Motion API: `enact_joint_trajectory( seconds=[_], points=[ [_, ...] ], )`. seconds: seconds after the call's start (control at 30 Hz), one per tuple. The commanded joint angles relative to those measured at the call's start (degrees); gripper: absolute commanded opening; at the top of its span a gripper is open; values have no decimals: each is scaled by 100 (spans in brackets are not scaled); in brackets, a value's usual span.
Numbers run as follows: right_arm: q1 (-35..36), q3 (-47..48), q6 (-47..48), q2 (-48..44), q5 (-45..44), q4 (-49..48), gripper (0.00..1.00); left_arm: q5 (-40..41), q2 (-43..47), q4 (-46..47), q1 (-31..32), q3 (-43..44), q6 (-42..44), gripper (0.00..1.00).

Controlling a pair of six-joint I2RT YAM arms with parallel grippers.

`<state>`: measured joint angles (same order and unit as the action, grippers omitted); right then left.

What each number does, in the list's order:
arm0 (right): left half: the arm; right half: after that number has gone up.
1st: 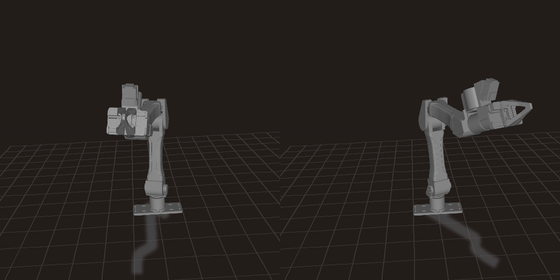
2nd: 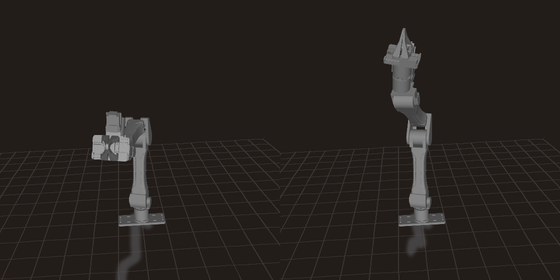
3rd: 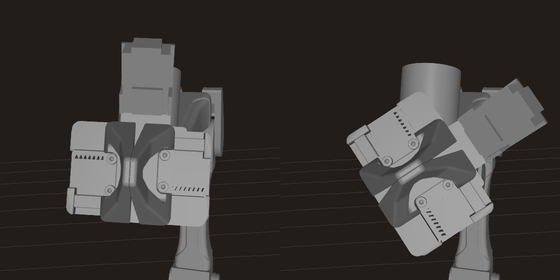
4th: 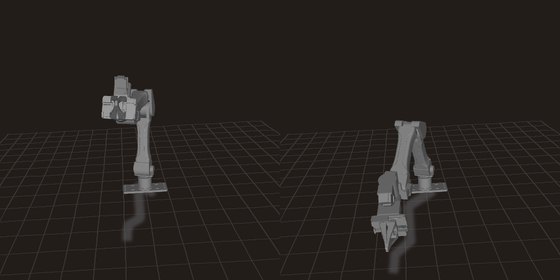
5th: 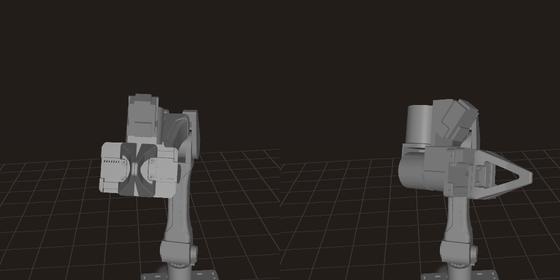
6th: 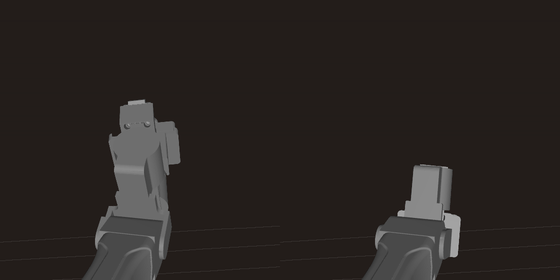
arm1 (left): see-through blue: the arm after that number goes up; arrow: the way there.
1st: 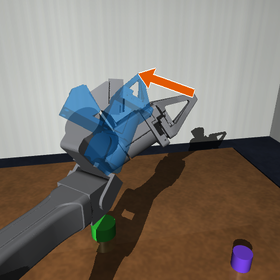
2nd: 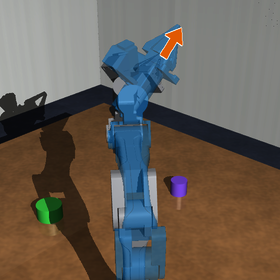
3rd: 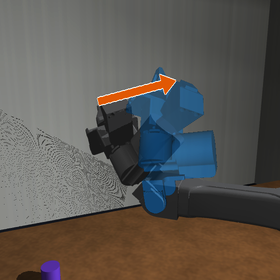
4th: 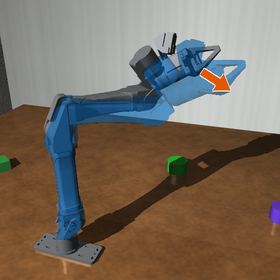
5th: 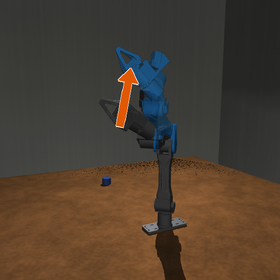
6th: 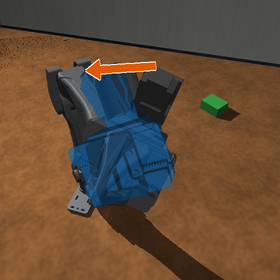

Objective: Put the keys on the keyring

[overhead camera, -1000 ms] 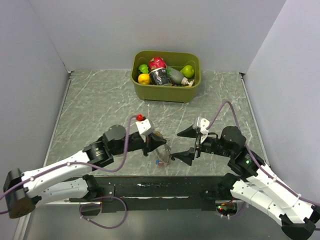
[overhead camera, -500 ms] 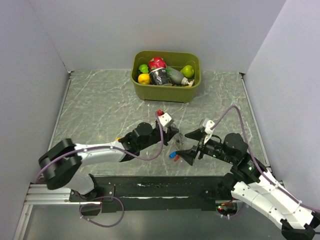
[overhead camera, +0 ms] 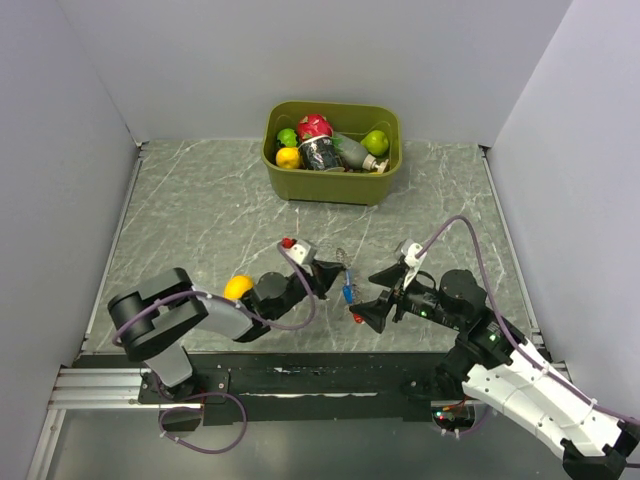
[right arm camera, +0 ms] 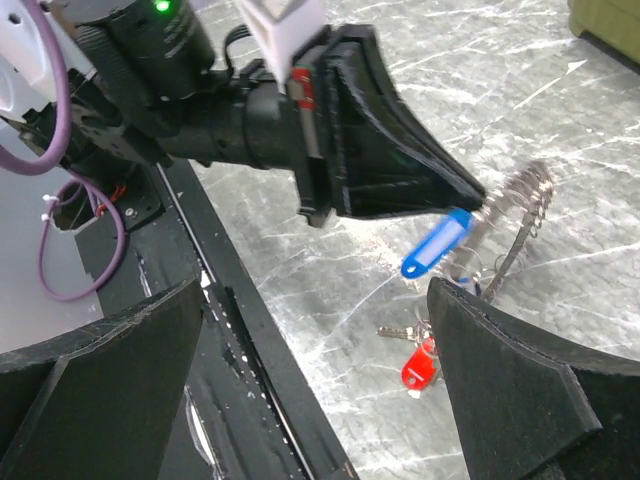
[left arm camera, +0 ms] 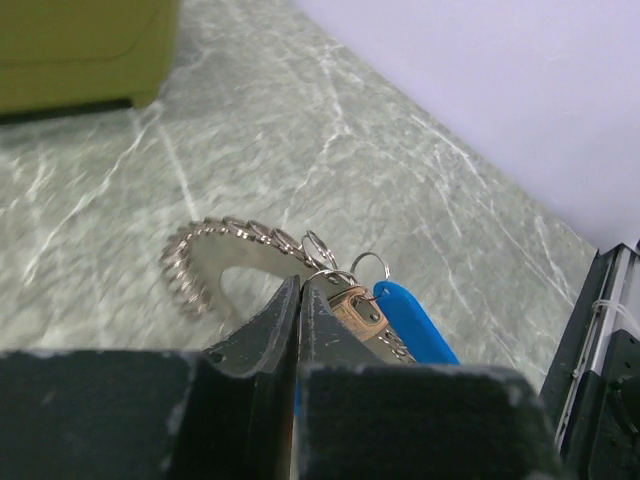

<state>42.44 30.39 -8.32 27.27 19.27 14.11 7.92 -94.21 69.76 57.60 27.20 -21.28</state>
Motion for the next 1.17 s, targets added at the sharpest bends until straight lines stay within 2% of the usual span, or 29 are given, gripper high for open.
enact_joint_trajectory(
  seconds=[0.0, 0.03, 0.07, 0.13, 0.23, 0.33, 0.37, 0.4, 0.47, 0.6, 0.7, 0.97, 1.13],
  points=[
    [-33, -112, -152, 103, -2, -408, 100, 490, 297, -542, 14, -496, -315, 12],
    [-34, -112, -153, 156, 7, -461, 100, 517, 368, -646, 23, -540, -316, 16],
    [-34, -112, -153, 191, 16, -479, 100, 552, 447, -700, 23, -575, -298, 27],
    [-25, -130, -144, 270, 59, -584, 100, 657, 649, -858, 23, -593, -307, 38],
    [-33, -148, -170, 410, 130, -734, 100, 920, 1044, -1367, 14, -593, -438, 63],
    [-34, -156, -179, 595, 191, -927, 100, 1314, 1598, -2236, 14, -541, -570, 75],
    [-25, -122, -170, 639, 209, -988, 100, 1448, 1904, -2691, 14, -480, -666, 81],
    [-25, -104, -135, 700, 218, -989, 100, 1571, 2063, -2939, 14, -461, -685, 82],
    [-34, 10, -65, 832, 218, -963, 100, 2052, 2493, -3326, 14, -391, -772, 99],
    [-25, 134, 14, 930, 139, -971, 100, 2608, 2952, -4573, 23, -75, -773, 97],
    [-25, 99, -3, 912, 8, -1050, 100, 2732, 3111, -4848, 23, 92, -711, 97],
    [-34, 169, -74, 938, -458, -980, 100, 2372, 3400, -4796, 23, 84, -369, 96],
    [-34, 178, -144, 947, -1282, -1006, 100, 2730, 3918, -4550, 14, -346, -210, 96]
  ],
)
